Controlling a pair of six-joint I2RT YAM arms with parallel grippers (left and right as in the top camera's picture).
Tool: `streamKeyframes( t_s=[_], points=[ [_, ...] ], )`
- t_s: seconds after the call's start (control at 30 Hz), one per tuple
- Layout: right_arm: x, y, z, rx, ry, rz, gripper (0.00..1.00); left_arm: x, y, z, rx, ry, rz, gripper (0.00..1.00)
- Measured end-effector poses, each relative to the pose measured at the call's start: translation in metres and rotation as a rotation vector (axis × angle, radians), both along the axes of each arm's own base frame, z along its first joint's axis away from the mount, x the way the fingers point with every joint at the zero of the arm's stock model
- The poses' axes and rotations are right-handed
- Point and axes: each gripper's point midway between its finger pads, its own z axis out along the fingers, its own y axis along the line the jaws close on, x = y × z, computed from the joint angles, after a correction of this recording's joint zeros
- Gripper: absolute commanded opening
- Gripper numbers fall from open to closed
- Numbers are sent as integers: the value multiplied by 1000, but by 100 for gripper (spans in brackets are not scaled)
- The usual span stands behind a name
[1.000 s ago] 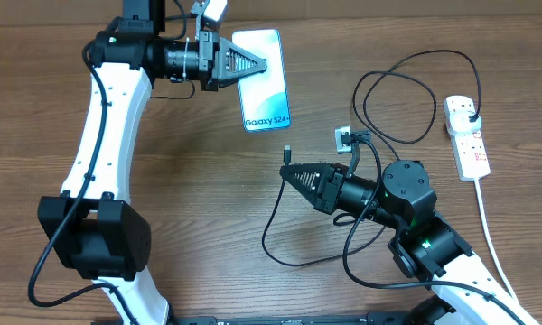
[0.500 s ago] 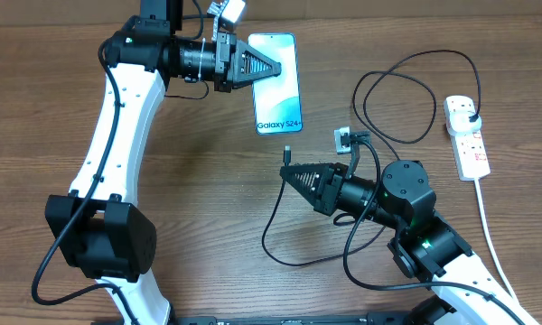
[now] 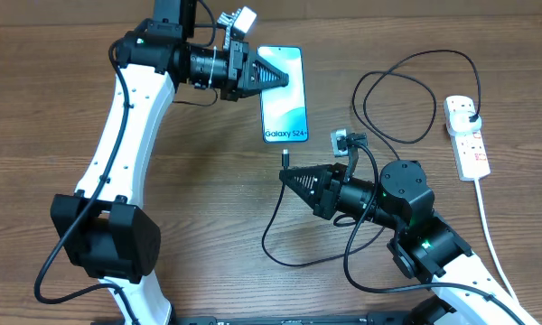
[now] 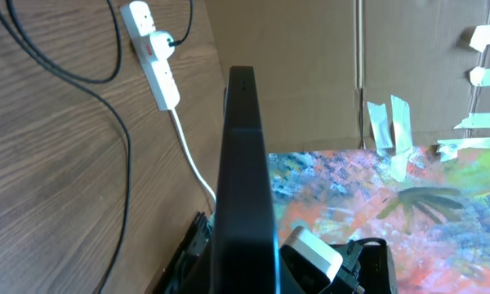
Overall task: Plug charger to phone and switch on socket
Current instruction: 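Push the USB-C plug up into the phone's bottom port with right gripper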
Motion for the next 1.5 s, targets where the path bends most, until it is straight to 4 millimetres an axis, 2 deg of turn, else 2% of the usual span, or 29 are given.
streamKeyframes(
  t_s=[0.23,0.4,1.5],
  points=[
    [0,0,0,-3,-5,0,4,-6,2,-5,17,25,-4,4],
    [0,-2,-7,-23,22,-10,4,-6,2,-5,15,10,-10,4],
    [1,-2,-7,-24,17,-16,4,-12,-8,-5,19,-7,-39,4]
  ],
)
